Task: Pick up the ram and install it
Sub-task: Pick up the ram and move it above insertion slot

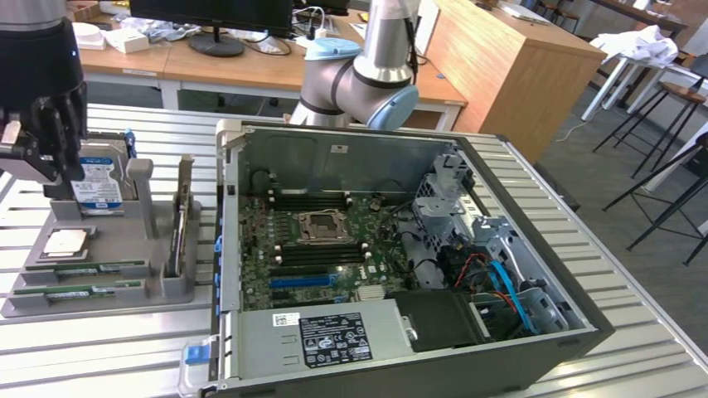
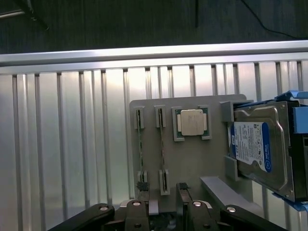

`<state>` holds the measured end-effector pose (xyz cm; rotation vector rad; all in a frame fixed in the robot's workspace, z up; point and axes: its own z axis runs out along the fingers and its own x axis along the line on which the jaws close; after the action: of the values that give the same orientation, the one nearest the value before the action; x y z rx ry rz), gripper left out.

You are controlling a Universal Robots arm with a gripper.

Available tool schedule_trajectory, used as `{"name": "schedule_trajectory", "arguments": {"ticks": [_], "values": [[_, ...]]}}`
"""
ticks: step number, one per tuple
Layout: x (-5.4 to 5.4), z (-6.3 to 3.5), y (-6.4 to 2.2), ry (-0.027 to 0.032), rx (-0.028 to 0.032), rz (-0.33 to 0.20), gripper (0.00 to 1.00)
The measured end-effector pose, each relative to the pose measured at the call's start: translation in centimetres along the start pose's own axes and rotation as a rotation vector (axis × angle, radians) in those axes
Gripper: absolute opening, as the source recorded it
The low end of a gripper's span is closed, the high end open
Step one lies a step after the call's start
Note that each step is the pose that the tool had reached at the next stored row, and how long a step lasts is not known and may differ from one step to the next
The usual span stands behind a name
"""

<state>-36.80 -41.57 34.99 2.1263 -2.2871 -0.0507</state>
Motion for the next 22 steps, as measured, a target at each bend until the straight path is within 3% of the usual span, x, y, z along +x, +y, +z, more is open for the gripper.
{"name": "schedule_trajectory", "arguments": {"ticks": [22], "values": [[0.0, 2.44, -0.09, 0.0, 0.0, 0.0, 0.36]]}}
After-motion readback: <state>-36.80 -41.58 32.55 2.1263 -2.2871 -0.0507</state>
